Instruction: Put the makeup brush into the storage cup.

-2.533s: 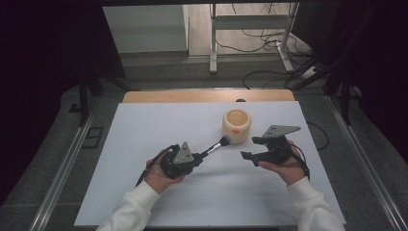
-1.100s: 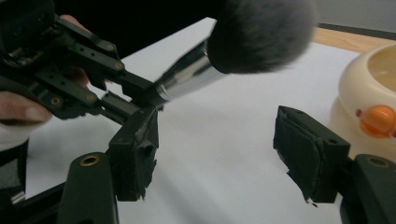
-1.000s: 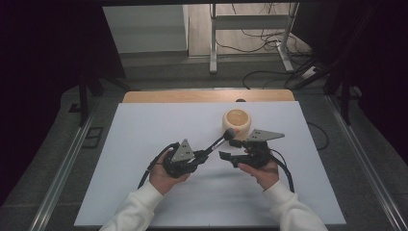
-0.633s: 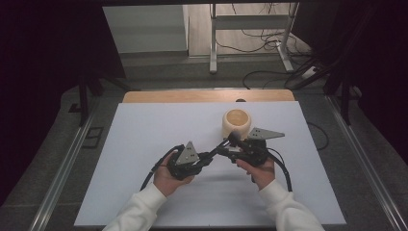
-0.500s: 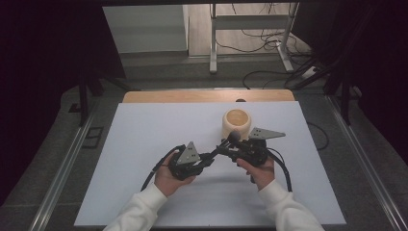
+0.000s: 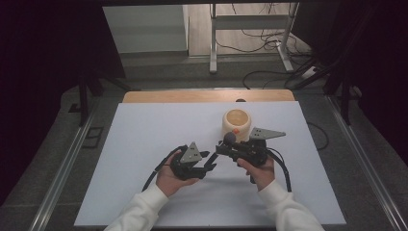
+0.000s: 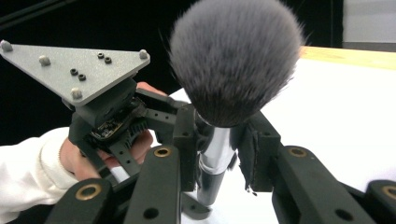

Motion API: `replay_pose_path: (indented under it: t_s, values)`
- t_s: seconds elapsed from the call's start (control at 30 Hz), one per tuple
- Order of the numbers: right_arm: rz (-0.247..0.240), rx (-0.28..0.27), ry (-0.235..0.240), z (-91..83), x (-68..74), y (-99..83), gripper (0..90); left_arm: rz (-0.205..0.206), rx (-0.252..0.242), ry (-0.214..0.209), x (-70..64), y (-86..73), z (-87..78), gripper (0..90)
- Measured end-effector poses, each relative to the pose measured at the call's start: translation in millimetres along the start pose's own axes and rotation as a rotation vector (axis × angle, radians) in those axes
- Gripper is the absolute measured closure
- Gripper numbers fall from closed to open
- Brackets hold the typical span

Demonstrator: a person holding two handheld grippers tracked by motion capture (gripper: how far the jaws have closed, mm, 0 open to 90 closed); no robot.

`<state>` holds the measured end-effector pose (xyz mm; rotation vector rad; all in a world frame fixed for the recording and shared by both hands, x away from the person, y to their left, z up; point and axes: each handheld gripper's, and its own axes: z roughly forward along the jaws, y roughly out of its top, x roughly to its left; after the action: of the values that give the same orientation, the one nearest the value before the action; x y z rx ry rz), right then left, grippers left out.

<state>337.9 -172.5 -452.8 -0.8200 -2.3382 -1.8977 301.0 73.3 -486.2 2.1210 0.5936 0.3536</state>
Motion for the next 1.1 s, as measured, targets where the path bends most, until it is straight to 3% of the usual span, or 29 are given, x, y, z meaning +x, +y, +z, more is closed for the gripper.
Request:
replay_pose_path:
  t_s: [0.1,0.27,0.47,1.1]
  values:
    - [-0.016,0.001,-0.016,-2.5,-0.4,1.4,70.3,-0.028,-0.016,0.015,0.3,-0.6,-5.8,28.6]
    - [-0.038,0.011,-0.038,-5.4,0.1,2.6,70.3,-0.045,-0.012,0.049,2.3,-6.0,-12.8,19.7]
    - [-0.046,0.015,-0.048,-7.8,-0.1,3.6,70.3,-0.076,0.0,0.083,7.9,-16.1,-25.1,18.4]
    - [-0.05,0.005,-0.061,-13.5,-0.8,6.2,70.4,-0.109,0.033,0.164,17.5,-38.2,-44.8,18.2]
